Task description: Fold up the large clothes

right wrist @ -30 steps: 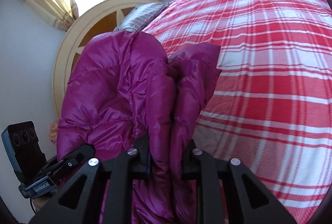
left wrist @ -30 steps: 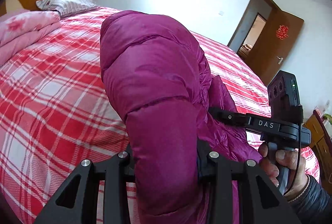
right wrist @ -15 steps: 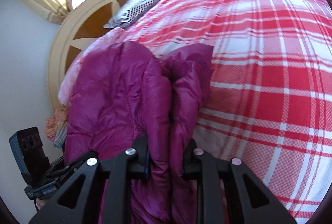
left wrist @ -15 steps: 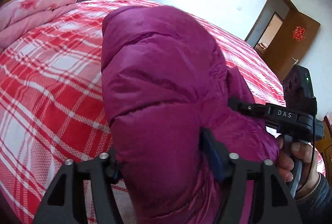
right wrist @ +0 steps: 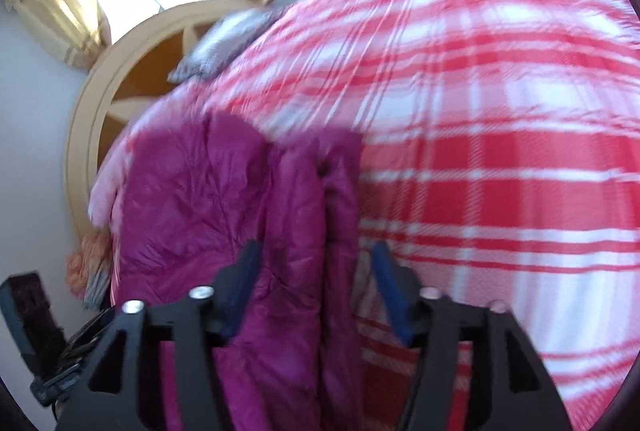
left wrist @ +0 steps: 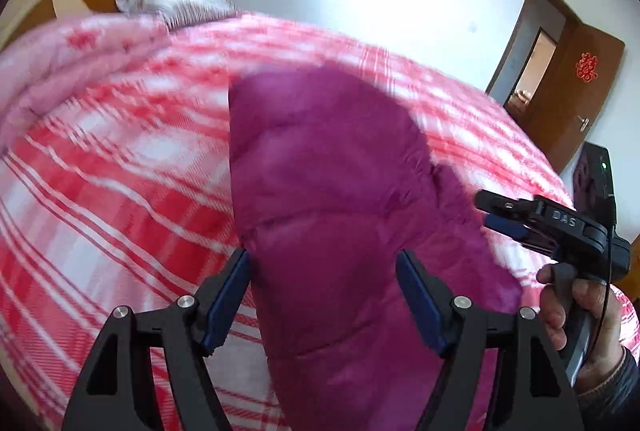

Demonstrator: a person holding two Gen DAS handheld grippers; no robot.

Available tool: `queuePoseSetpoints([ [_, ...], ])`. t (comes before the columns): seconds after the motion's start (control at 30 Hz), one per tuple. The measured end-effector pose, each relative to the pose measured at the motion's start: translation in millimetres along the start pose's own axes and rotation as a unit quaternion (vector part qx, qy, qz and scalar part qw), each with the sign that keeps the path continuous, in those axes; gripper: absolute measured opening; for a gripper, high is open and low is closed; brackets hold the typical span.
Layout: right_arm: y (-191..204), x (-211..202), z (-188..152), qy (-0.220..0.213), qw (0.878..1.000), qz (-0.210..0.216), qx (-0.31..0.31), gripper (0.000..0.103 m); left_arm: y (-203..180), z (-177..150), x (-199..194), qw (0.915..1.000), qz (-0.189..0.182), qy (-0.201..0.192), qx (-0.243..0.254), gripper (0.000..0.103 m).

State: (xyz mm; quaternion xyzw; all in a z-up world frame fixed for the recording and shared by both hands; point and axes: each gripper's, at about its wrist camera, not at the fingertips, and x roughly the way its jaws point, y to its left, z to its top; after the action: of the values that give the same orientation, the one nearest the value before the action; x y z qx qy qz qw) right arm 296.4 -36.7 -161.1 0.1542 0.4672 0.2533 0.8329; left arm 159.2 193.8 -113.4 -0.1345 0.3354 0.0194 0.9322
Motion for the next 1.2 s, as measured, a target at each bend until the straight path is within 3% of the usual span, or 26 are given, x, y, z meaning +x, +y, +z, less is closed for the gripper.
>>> queuePoseSetpoints([
  [0.2, 21.2, -76.1, -5.0, -0.083, 0.995, -0.047, 0.0, 0.085, -15.3, 17.1, -57.1, 0.9969, 0.002, -0.074, 0.026, 0.076],
  [0.27, 33.7, -96.2, -12.2, -0.108, 0.993, -0.048, -0.005, 0.092, -20.4, 20.7, -69.4, 0.9953, 0.003, -0.089, 0.037, 0.076],
  [0.37, 58.3, -119.7, -25.6, -0.134, 0.989, -0.048, -0.026, 0.093, -24.6, 24.1, -84.3, 0.9927, 0.009, -0.109, 0.05, 0.076],
  [0.63, 105.2, -136.0, -38.3, -0.157, 0.981, -0.069, -0.092, 0.096, -23.2, 29.9, -94.4, 0.9915, -0.001, -0.12, 0.051, 0.076],
  [1.2, 123.8, -159.4, -48.6, -0.185, 0.972, -0.088, -0.118, 0.101, -24.7, 30.9, -100.6, 0.9908, -0.001, -0.125, 0.052, 0.077],
])
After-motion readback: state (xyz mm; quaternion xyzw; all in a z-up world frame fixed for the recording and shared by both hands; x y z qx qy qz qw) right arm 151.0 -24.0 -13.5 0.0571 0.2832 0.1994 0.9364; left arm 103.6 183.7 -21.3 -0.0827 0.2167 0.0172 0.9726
